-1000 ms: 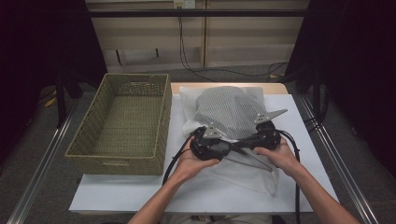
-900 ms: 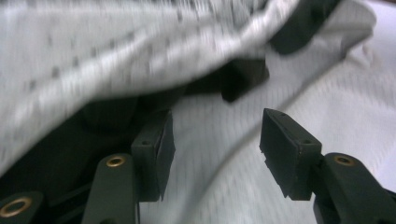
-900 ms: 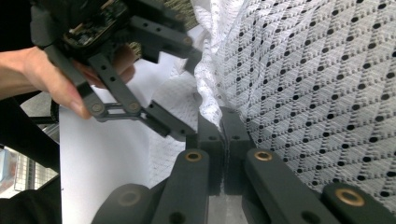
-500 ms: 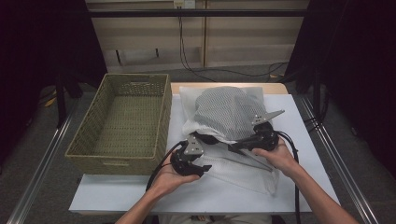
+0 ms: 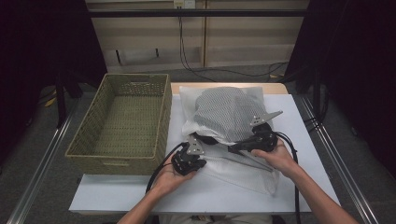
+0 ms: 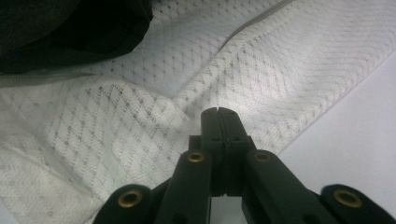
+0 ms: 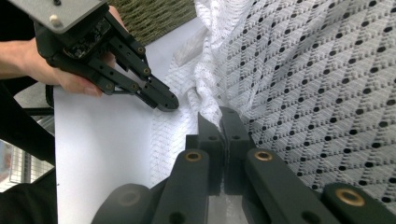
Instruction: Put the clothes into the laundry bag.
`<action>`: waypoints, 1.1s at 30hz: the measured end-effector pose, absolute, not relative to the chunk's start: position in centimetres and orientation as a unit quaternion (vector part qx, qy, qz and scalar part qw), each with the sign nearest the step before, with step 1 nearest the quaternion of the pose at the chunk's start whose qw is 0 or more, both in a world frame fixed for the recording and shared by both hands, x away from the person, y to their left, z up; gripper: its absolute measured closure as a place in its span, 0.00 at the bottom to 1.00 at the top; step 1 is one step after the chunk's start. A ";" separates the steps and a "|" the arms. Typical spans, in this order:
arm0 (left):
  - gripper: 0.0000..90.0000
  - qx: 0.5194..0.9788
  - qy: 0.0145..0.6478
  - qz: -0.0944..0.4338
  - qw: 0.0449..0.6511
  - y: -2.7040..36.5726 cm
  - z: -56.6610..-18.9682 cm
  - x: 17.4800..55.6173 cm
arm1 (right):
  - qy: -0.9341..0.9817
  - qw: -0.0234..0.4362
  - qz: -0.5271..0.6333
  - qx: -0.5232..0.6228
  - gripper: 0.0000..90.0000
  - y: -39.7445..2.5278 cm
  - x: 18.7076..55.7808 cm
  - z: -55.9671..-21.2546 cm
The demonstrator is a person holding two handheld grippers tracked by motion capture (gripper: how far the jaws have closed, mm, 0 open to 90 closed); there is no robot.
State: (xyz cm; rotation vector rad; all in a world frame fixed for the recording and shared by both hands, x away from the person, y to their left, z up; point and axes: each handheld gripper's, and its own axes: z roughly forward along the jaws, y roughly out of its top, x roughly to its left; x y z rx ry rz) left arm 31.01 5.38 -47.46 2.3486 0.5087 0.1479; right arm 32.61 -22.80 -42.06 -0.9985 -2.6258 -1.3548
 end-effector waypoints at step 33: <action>0.99 0.892 0.245 0.039 0.379 6.1 -46.4 29.6 | -0.843 0.016 -0.436 -0.315 0.99 -23.0 32.6 -42.1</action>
